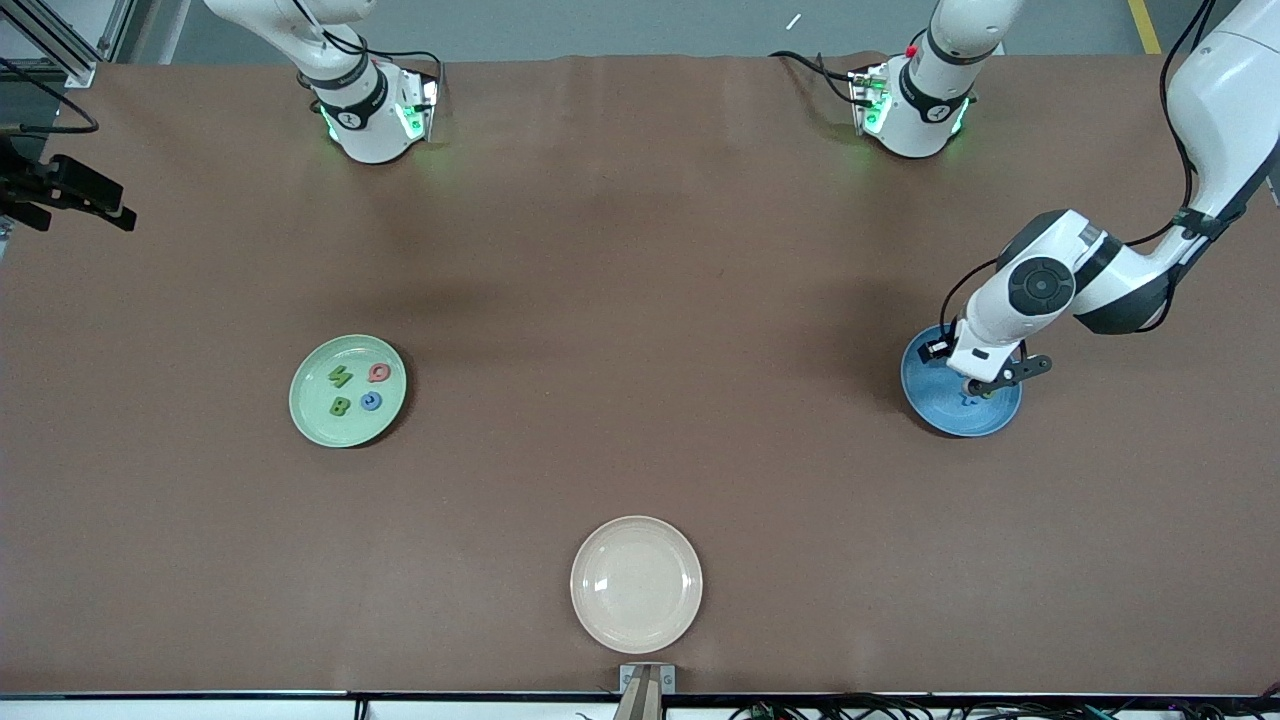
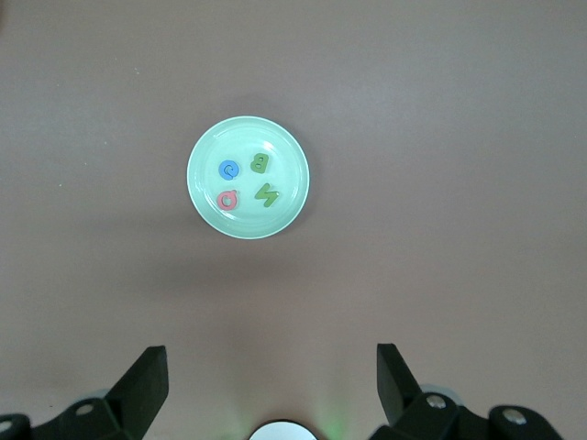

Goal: Sort upper and lower case letters into plates
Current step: 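Carry the green n over the blue plate with the left gripper, then open the left gripper to release the n into the blue plate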

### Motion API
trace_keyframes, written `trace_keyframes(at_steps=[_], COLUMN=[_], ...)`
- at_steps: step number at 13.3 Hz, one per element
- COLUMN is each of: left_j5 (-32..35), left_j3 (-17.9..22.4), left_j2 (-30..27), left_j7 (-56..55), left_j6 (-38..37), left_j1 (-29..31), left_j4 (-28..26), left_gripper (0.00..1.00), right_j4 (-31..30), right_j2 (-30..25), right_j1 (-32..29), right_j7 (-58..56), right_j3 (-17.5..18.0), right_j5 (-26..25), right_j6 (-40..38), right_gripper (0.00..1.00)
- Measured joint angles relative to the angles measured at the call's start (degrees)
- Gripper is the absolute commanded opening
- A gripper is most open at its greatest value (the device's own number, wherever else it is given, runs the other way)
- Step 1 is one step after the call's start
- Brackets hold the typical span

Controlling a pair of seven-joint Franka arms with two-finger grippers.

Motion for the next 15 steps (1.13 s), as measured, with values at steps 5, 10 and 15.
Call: trace_keyframes(at_steps=[5,10,15], left_j5=[0.01,-6.45,-11.1], left_j3=[0.05,-5.49,-10.34], left_j2=[0.01,-0.13,-0.25], left_j7=[0.0,-0.51,-0.52], left_j6=[0.34,0.59,-3.09], left_j1=[-0.1,0.14,0.52], left_j4=[0.28,5.07,10.98], left_gripper=[1.0,1.0,1.0], right_j4=[-0.07,2.38,2.47], right_j2=[0.05,1.88,2.29], right_j1=[0.01,0.03,0.4], right_j7=[0.0,0.0,-0.02], right_j3=[0.12,0.37,0.67], right_j5=[-0.03,-0.42,-1.57], right_j6=[1.61,1.9,1.84], right_gripper=[1.0,1.0,1.0])
